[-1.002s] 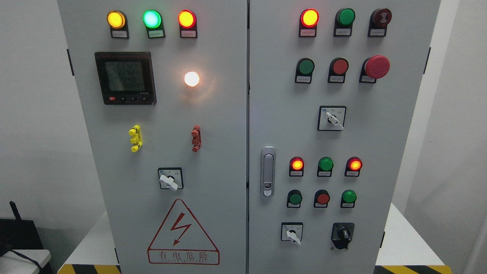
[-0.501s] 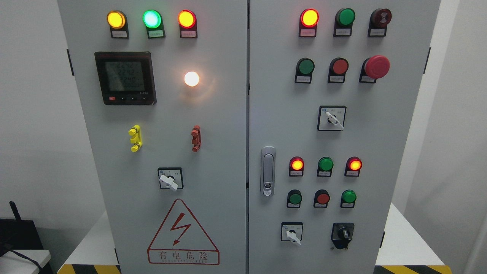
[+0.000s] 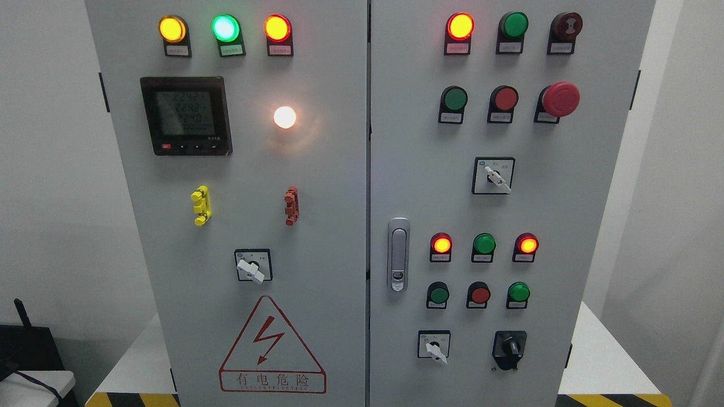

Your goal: Trip black knob to open circuit

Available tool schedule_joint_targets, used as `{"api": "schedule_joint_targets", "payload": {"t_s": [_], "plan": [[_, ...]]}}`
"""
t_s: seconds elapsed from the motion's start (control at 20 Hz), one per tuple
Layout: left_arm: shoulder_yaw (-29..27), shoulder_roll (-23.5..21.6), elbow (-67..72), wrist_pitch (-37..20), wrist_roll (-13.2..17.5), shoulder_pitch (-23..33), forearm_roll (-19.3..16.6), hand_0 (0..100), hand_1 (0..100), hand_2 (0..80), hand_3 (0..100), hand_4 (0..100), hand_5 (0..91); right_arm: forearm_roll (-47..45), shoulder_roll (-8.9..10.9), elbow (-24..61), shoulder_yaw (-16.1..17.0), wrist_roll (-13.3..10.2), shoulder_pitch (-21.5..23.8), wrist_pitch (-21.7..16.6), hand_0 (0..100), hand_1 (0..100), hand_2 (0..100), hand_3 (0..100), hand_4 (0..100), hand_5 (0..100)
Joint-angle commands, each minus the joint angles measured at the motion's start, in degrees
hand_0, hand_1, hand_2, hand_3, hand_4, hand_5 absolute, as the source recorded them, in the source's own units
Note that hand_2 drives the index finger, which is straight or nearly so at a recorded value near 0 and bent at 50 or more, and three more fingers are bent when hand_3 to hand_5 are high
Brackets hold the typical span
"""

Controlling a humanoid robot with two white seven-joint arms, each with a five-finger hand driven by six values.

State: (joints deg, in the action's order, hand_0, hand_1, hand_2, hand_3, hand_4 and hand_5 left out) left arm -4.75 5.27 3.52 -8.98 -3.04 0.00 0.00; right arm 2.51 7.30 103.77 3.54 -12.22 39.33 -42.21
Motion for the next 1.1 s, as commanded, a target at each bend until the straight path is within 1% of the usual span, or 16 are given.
{"api": "schedule_joint_targets", "payload": {"t_s": [0.0,0.15,0.3,0.45,0.55,0.75,0.85,1.0,1.05], "plan": [[0.0,0.0,0.0,0.02,-0.03,-0.44,-1.93,12,39,0.0,0,0,0.0,0.13,1.22,4.07,2.7,0.09,-5.31,3.35,14,60,39,77,85,91],[0.0,0.0,0.0,0.02,-0.03,-0.44,-1.85,12,39,0.0,0,0,0.0,0.13,1.22,4.07,2.61,0.09,-9.96,6.07,15,60,39,77,85,91],[0.0,0.0,0.0,0.02,-0.03,-0.44,-1.85,12,39,0.0,0,0,0.0,0.21,1.13,4.07,2.52,0.09,-13.92,10.99,15,60,39,78,85,91],[0.0,0.0,0.0,0.02,-0.03,-0.44,-1.85,12,39,0.0,0,0,0.0,0.21,1.05,4.07,1.91,-0.17,-16.74,15.21,16,60,39,78,86,91],[0.0,0.0,0.0,0.02,-0.03,-0.44,-1.85,12,39,0.0,0,0,0.0,2.14,0.78,3.98,1.47,-0.61,-18.67,18.55,15,61,39,78,87,91],[0.0,0.0,0.0,0.02,-0.03,-0.44,-1.85,12,39,0.0,0,0,0.0,4.16,0.43,3.98,0.77,-2.54,-21.83,23.47,11,66,39,78,87,92],[0.0,0.0,0.0,0.02,-0.03,-0.44,-1.93,12,39,0.0,0,0,0.0,5.22,0.43,3.98,-0.81,-3.68,-23.07,26.02,9,68,39,80,87,92],[0.0,0.0,0.0,0.02,-0.03,-0.44,-1.85,12,39,0.0,0,0,0.0,5.75,0.34,3.54,-2.66,-5.35,-25.0,27.97,8,70,38,80,87,92],[0.0,0.0,0.0,0.02,-0.03,-0.44,-1.93,12,39,0.0,0,0,0.0,6.53,0.26,3.11,-3.36,-6.23,-25.96,28.58,7,71,38,80,87,93]]}}
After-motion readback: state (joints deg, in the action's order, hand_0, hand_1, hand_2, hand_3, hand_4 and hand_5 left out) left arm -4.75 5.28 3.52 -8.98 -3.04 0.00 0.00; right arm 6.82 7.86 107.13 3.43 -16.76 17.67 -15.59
